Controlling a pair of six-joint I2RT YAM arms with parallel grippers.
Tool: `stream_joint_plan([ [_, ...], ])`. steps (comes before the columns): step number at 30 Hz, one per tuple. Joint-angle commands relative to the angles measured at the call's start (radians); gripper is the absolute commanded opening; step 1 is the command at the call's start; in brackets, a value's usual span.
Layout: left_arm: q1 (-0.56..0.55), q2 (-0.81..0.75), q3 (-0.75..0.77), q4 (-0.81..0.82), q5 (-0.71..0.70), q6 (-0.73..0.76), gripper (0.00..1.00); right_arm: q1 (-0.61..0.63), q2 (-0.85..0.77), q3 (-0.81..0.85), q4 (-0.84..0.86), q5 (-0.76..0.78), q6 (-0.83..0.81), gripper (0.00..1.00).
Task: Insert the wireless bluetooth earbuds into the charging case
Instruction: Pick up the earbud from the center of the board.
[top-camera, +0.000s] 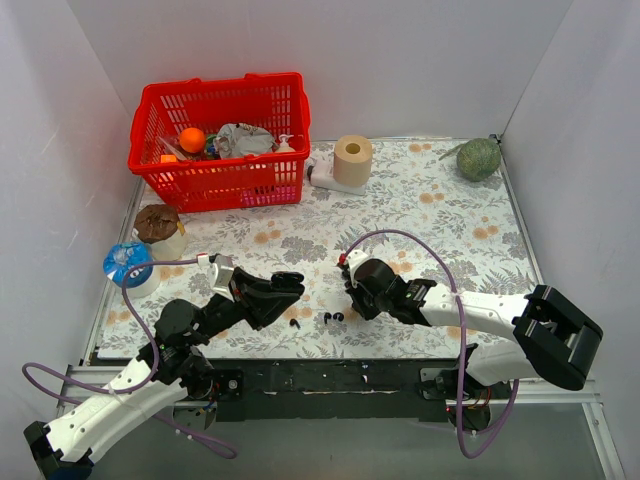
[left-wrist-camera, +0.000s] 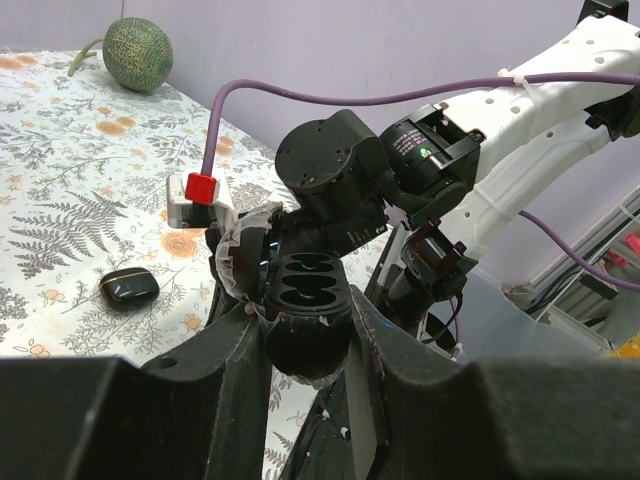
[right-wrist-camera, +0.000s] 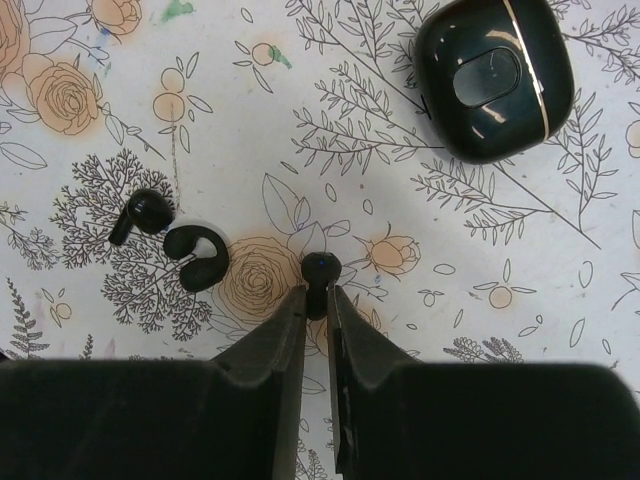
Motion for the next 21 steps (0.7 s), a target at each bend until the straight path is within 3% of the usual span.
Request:
stream_joint_plan([
  [1,-0.001,0.002,0.019,0.0,0.0,-0.002,0.0,-0.005,0.001,0.023,-0.004,0.019,0.01,0.16],
  [5,0.001,0.005,0.021,0.0,0.0,-0.004,0.0,-0.006,-0.023,0.028,-0.02,0.027,0.007,0.01],
  [12,-0.001,0.008,0.019,0.015,-0.007,0.002,0.0,-0.005,-0.328,0.152,-0.171,-0.016,-0.092,0.01],
  [18,-0.001,0.017,-0.025,0.214,-0.009,0.077,0.0,0.0,-0.441,0.403,-0.366,-0.397,-0.276,0.01],
  [21,-0.001,0.052,-0.06,0.358,0.086,0.175,0.0,0.006,-0.467,0.492,-0.389,-0.528,-0.309,0.01],
])
